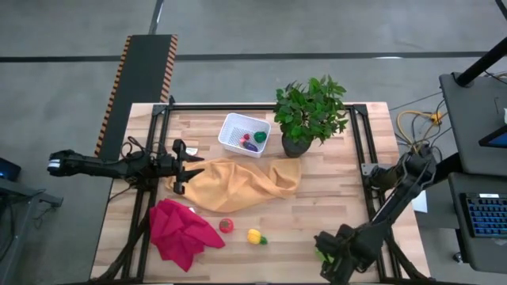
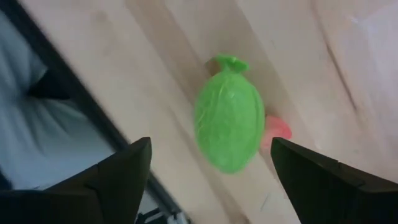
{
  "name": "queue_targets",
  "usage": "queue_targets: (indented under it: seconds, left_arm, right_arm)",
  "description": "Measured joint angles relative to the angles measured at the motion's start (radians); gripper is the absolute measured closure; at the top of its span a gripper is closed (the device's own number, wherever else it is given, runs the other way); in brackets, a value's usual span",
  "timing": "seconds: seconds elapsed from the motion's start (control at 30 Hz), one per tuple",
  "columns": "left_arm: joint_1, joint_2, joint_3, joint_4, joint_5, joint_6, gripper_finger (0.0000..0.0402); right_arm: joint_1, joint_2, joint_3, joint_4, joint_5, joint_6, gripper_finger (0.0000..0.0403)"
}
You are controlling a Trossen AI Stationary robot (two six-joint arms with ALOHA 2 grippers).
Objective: Pick and placing Produce into tupperware
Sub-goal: Put the green cabbage into the white bin
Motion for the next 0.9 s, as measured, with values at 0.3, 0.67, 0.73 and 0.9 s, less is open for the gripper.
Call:
queue_targets:
  seconds: [0.3,0.67,0.73,0.9]
  left_arm:
    - [0.0,0.001,0.0,0.032,0.0,0.005,0.0249]
    - [0.0,0.001,0.0,0.044,0.0,0.006,0.0249]
    - [0.0,0.001,0.0,0.043,0.0,0.006,0.0249]
    - [0.0,0.001,0.0,0.043,0.0,0.006,0.0249]
  right_arm:
    - [-0.003,0.084,0.0,-0.009,-0.009,-0.035,0.0083]
    - [-0.01,0.144,-0.02,-0.013,0.001,-0.085,0.0099]
    - [-0.01,0.16,-0.023,-0.012,0.0,-0.088,0.0103]
    - [-0.011,0.174,-0.023,-0.009,-0.003,-0.097,0.0118]
